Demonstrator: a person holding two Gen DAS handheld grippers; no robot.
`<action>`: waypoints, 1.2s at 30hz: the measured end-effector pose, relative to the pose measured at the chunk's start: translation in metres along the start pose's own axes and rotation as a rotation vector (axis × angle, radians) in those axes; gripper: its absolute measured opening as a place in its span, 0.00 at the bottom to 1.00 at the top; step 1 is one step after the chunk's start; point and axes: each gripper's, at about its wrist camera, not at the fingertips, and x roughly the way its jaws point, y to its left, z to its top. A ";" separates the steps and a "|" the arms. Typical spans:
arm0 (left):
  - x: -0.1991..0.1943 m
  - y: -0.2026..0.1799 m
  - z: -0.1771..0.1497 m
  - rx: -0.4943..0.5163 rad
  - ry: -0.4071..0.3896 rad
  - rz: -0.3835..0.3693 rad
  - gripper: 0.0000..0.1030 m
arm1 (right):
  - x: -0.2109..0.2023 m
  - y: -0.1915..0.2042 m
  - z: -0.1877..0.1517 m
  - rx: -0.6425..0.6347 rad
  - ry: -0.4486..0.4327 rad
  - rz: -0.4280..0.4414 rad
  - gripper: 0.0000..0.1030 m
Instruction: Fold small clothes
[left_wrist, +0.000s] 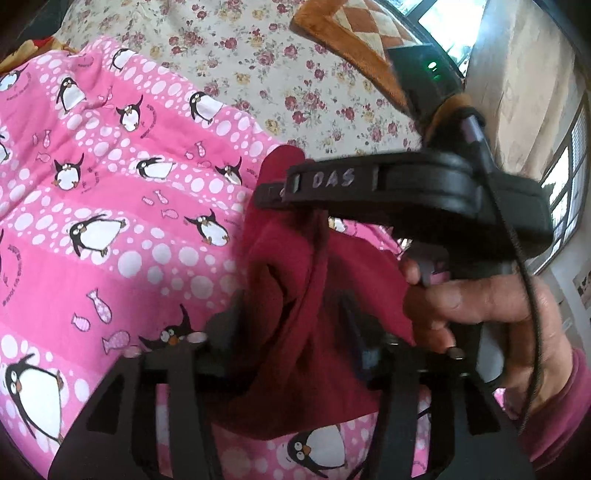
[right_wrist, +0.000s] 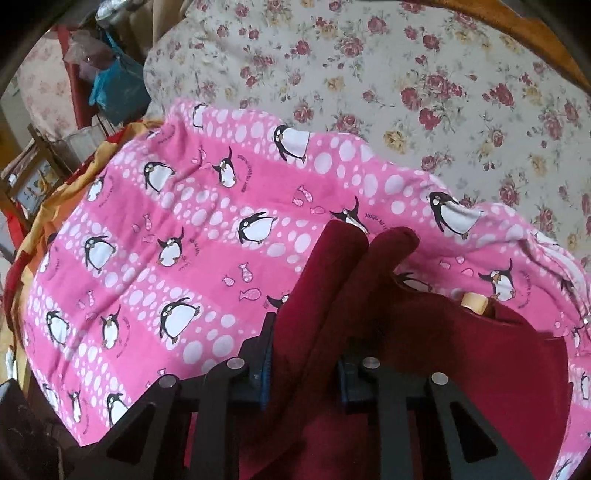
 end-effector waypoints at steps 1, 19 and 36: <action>0.002 -0.001 -0.002 0.006 0.006 0.014 0.51 | -0.001 -0.001 0.000 0.005 -0.002 0.005 0.24; 0.038 -0.141 -0.010 0.175 0.142 -0.156 0.20 | -0.105 -0.100 -0.034 0.007 -0.089 -0.062 0.20; 0.116 -0.199 -0.057 0.246 0.352 -0.188 0.36 | -0.074 -0.248 -0.105 0.293 -0.042 -0.156 0.19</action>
